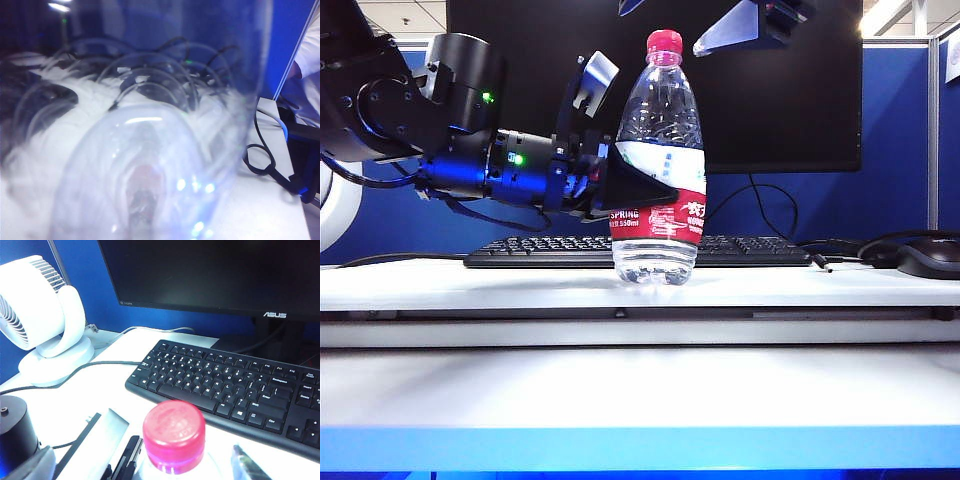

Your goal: Unscrew the cap from the plastic bottle on the table.

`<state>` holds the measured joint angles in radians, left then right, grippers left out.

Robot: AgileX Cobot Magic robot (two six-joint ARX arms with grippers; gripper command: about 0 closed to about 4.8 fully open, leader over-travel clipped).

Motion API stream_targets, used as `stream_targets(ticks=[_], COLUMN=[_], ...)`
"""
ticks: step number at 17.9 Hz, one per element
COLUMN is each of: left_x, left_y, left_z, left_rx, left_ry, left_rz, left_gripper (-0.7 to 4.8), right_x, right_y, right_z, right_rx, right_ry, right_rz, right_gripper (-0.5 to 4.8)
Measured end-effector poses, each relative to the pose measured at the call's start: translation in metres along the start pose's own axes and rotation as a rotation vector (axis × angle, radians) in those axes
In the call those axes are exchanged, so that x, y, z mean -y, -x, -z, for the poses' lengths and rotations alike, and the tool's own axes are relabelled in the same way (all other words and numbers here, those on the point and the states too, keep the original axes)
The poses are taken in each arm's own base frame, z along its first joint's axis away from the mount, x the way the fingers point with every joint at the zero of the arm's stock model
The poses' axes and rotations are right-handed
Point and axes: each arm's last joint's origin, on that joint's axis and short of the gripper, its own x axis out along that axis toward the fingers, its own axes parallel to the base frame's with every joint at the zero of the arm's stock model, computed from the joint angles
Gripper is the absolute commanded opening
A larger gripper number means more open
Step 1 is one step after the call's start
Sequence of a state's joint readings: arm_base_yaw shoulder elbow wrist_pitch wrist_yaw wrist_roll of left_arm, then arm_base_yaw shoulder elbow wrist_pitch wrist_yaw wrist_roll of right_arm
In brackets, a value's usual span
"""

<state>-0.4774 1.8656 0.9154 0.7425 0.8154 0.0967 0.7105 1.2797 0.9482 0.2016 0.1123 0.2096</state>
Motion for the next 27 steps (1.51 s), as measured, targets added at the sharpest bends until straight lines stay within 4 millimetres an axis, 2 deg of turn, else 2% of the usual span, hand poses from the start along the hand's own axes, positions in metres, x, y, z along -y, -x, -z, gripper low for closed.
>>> stream_targets(ticks=[11, 12, 13, 19, 20, 24, 25, 27], left_x=[0.0, 0.0, 0.0, 0.0, 0.0, 0.0, 0.0, 0.0], left_y=[0.0, 0.0, 0.0, 0.0, 0.0, 0.0, 0.0, 0.0], left_z=[0.0, 0.0, 0.0, 0.001, 0.001, 0.001, 0.001, 0.001], left_rx=[0.001, 0.001, 0.001, -0.002, -0.002, -0.002, -0.002, -0.002], left_ry=[-0.001, -0.001, -0.001, 0.002, 0.002, 0.002, 0.002, 0.001], left_rz=[0.0, 0.0, 0.0, 0.0, -0.001, 0.0, 0.0, 0.001], left_gripper=[0.32, 0.57, 0.89, 0.89, 0.89, 0.89, 0.89, 0.89], right_x=[-0.003, -0.003, -0.003, -0.002, -0.002, -0.002, -0.002, -0.002], right_y=[-0.007, -0.007, -0.008, -0.008, -0.009, -0.018, -0.02, -0.02], right_z=[0.004, 0.004, 0.004, 0.004, 0.004, 0.011, 0.013, 0.012], right_rx=[0.013, 0.014, 0.014, 0.022, 0.033, 0.025, 0.019, 0.028], right_ry=[-0.004, -0.004, -0.004, -0.005, -0.006, -0.005, -0.004, -0.007], right_rz=[0.01, 0.01, 0.01, 0.027, 0.027, 0.028, 0.03, 0.028], right_gripper=[4.79, 4.79, 4.67, 4.49, 4.23, 4.16, 3.91, 2.97])
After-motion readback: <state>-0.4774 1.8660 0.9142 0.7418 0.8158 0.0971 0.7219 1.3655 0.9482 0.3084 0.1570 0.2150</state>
